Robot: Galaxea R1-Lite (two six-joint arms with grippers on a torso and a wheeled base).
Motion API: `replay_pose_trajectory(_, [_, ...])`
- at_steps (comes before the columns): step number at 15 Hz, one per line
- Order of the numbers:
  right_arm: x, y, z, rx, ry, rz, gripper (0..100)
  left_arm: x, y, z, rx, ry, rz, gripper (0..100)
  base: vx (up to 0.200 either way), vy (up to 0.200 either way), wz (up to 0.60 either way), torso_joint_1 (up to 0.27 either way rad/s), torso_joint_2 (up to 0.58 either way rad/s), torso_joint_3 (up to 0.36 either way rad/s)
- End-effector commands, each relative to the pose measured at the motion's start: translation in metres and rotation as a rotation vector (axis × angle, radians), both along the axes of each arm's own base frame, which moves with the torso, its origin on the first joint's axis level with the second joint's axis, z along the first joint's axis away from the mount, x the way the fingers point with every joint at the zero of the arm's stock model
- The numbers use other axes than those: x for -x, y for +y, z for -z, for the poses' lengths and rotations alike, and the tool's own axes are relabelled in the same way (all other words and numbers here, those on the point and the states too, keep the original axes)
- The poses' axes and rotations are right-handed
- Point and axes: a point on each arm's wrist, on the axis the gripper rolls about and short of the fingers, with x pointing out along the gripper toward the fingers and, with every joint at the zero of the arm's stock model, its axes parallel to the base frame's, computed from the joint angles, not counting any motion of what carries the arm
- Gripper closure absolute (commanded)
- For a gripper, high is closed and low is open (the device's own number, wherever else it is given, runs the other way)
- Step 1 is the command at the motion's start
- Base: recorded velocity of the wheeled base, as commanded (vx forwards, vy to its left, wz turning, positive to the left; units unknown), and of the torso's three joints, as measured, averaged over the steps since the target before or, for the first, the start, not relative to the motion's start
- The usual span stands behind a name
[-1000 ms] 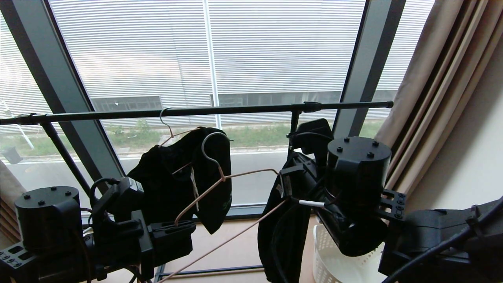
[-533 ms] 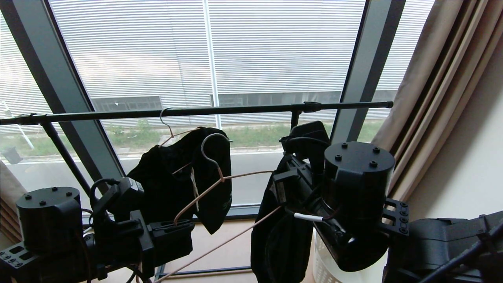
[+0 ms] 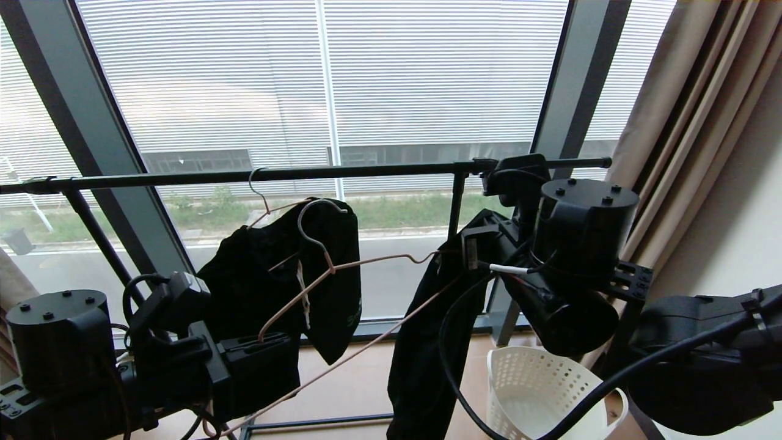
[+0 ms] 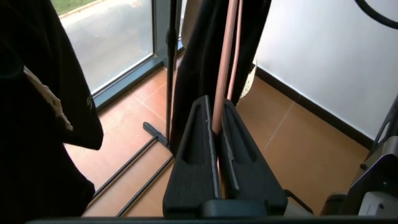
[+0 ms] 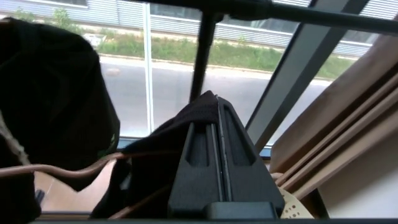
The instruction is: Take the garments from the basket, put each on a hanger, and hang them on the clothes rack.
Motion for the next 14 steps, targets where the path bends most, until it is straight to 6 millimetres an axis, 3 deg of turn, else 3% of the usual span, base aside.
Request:
replay_pose_trajectory(1, [0.000, -0.002, -0.002, -0.004, -0.004, 0.006, 100, -0.001, 0.001, -0.001, 0.001, -0.005, -0.007, 100, 0.000, 0.000, 0.00, 0.000, 0.00, 0.000])
replay_pose_trajectory(6, [0.031, 0.034, 0.016, 0.033, 0.033, -0.127, 100, 0.000, -0.007, 0.001, 0.002, 0.006, 0.028, 100, 0.000, 0.000, 0.00, 0.000, 0.00, 0.000])
replay_pose_trajectory(14, [0.033, 0.040, 0.021, 0.020, 0.023, -0.135, 100, 0.008, -0.013, 0.005, -0.006, 0.025, 0.077, 100, 0.000, 0.000, 0.00, 0.000, 0.00, 0.000])
